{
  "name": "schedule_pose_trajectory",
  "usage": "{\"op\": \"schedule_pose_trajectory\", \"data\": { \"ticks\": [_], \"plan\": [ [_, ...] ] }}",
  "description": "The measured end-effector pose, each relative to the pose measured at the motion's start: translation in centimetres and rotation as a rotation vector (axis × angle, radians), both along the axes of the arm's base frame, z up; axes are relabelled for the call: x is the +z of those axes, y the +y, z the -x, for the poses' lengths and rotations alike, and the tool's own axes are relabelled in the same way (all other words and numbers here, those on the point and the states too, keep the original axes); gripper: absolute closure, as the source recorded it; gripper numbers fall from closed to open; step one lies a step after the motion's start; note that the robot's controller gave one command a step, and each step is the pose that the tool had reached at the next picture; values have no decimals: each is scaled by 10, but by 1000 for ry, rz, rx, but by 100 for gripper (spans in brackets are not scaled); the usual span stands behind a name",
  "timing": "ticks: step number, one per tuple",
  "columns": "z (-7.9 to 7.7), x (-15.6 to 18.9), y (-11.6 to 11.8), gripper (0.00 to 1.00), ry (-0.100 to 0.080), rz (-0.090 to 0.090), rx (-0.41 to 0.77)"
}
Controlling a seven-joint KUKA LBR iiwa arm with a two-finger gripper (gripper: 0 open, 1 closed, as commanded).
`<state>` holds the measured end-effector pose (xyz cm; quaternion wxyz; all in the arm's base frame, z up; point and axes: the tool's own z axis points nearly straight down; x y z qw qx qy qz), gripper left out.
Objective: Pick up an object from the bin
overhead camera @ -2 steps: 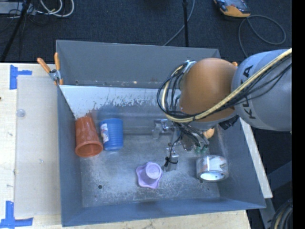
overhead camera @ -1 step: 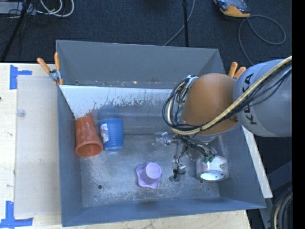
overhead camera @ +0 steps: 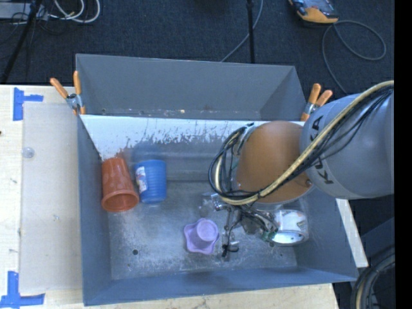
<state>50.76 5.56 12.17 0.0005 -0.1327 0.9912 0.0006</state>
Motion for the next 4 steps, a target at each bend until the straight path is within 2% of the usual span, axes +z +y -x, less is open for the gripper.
{"op": "schedule_pose_trajectory", "data": {
  "ticks": [1,2,3,4],
  "plan": [
    [9,-13,5,0,10,1,-109],
    [-14,-51,18,100,4,0,42],
    [-14,-51,18,100,4,0,41],
    [-13,-5,19,100,10,1,40]
  ]
}}
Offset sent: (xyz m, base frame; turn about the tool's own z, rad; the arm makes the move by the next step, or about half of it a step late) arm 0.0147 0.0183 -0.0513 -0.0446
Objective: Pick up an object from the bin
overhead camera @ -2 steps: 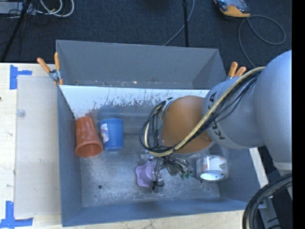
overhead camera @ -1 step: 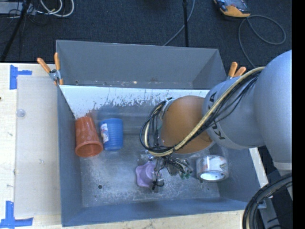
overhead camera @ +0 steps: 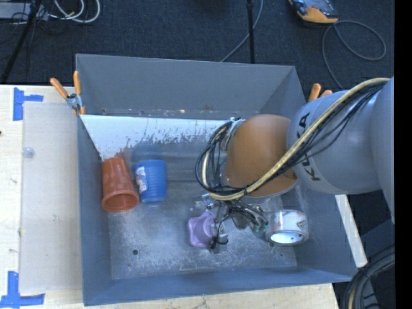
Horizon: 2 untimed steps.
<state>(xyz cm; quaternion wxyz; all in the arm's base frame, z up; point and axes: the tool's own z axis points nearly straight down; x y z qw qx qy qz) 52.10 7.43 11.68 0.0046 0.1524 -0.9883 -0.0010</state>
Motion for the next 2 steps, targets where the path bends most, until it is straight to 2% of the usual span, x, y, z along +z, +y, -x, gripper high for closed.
{"op": "schedule_pose_trajectory", "data": {
  "ticks": [2],
  "plan": [
    [3,114,-3,100,0,-1,32]
  ]
}}
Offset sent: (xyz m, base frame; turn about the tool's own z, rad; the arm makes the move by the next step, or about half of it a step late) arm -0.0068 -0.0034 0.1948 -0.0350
